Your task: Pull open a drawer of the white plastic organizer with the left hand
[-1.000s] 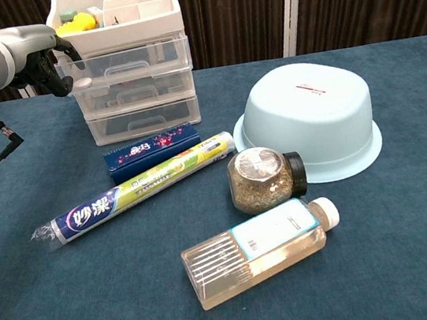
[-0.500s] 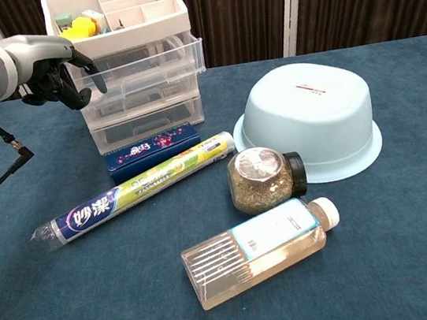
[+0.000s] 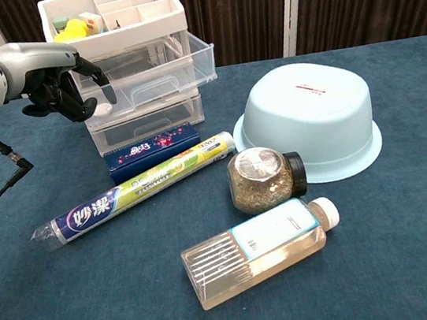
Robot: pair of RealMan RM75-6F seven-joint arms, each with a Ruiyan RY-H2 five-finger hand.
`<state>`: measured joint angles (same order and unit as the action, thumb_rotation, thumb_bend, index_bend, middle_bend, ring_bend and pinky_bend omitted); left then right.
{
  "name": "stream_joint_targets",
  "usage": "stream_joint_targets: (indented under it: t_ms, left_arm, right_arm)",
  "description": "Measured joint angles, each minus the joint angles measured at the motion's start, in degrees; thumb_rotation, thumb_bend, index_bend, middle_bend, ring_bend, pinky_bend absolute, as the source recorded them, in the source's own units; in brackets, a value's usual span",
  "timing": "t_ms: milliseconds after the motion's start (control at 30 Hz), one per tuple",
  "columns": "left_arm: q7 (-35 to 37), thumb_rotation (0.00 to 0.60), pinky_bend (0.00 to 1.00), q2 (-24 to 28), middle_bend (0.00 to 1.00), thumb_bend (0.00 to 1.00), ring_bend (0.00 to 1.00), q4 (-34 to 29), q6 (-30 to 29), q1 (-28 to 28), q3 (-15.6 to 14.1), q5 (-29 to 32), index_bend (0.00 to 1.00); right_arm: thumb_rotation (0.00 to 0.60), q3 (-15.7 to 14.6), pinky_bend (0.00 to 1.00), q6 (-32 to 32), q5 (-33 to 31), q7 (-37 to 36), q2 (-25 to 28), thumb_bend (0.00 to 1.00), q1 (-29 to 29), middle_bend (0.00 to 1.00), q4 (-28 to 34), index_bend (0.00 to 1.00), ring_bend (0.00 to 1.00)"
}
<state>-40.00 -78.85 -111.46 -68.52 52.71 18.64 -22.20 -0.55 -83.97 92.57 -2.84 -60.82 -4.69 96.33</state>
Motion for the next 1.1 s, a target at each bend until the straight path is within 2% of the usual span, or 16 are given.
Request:
stream_joint_targets:
  t_ms: [200, 267, 300, 400, 433, 500, 533, 633, 733, 867, 967, 1100]
  left_arm:
    - [1.4, 0.6, 0.91, 1.0, 1.0, 0.63, 0.99, -1.5, -0.1, -0.5, -1.1, -2.1, 0.29]
    - [1.6, 0.6, 0.88, 1.2, 0.99, 0.55, 0.95, -1.7, -0.4, -0.7, -1.5, -3.2, 0.23]
    - [1.6, 0.6, 0.85, 1.3, 0.95, 0.46, 0.89, -1.7, -0.7, -0.8, -1.9, -4.4, 0.18]
    - [1.3, 0.6, 0.72, 1.6, 0.64, 0.22, 0.62, -1.5, -2.1, -1.4, -3.4, -8.1, 0.07]
    - [1.1, 0.6, 0.63, 1.8, 0.49, 0.16, 0.48, -1.4, -2.8, -1.7, -4.1, -9.5, 0.05]
    - [0.7, 0.6, 0.46, 2.2, 0.29, 0.09, 0.28, -1.4, -4.6, -2.6, -5.8, -12.8, 0.03]
    - [0.6, 0.6, 0.36, 2.5, 0.21, 0.06, 0.19, -1.4, -5.4, -3.1, -6.5, -14.3, 0.02]
    - [1.1, 0.6, 0.2, 3.6, 0.08, 0.03, 0.04, -1.6, -8.0, -5.3, -9.0, -19.9, 0.02]
    - [2.8, 0.6, 0.16, 5.1, 0.04, 0.03, 0.0, -1.9, -10.9, -8.5, -12.1, -26.6, 0.02]
    - [6.3, 0.6, 0.14, 7.1, 0.03, 0.03, 0.0, -1.5, -15.6, -14.0, -17.2, -36.9, 0.02]
    - [10.2, 0.6, 0.11, 8.6, 0.0, 0.03, 0.0, 0.1, -20.1, -19.7, -22.0, -45.1, 0.02]
    - [17.9, 0.6, 0.09, 10.2, 0.0, 0.03, 0.0, 5.6, -26.7, -29.3, -28.3, -54.3, 0.01]
  right_arm:
    - [0.6, -0.1, 0.0, 0.0, 0.0, 0.1, 0.0, 0.12, 0.0, 0.0, 0.0, 0.0, 0.0]
    - [0.6, 0.0, 0.0, 0.0, 0.0, 0.1, 0.0, 0.12, 0.0, 0.0, 0.0, 0.0, 0.0]
    - [0.6, 0.0, 0.0, 0.0, 0.0, 0.1, 0.0, 0.12, 0.0, 0.0, 0.0, 0.0, 0.0]
    - [0.6, 0.0, 0.0, 0.0, 0.0, 0.1, -0.1, 0.12, 0.0, 0.0, -0.1, 0.0, 0.0]
    - [0.6, 0.0, 0.0, 0.0, 0.0, 0.1, -0.1, 0.12, 0.0, 0.0, -0.1, 0.0, 0.0]
    - [0.6, 0.0, 0.0, -0.1, 0.1, 0.2, -0.1, 0.12, 0.0, 0.0, -0.3, 0.0, 0.0]
    - [0.6, 0.0, 0.0, -0.1, 0.2, 0.3, -0.1, 0.12, 0.0, 0.0, -0.3, 0.0, 0.0]
    - [0.6, 0.1, 0.0, -0.2, 0.2, 0.6, -0.2, 0.12, 0.0, 0.0, -0.5, 0.0, 0.0]
    - [0.6, 0.1, 0.0, -0.3, 0.2, 1.0, -0.3, 0.12, 0.1, 0.0, -0.5, 0.0, 0.0]
    - [0.6, 0.2, 0.0, -0.7, 0.0, 1.8, -0.4, 0.12, 0.2, 0.0, -0.7, 0.0, 0.0]
    - [0.6, 0.5, 0.0, -1.4, -0.2, 2.7, -0.6, 0.12, 0.5, 0.0, -0.8, 0.0, 0.0]
    - [0.6, 0.8, 0.0, -1.9, -0.8, 3.9, -1.2, 0.12, 0.9, 0.0, -1.0, 0.0, 0.0]
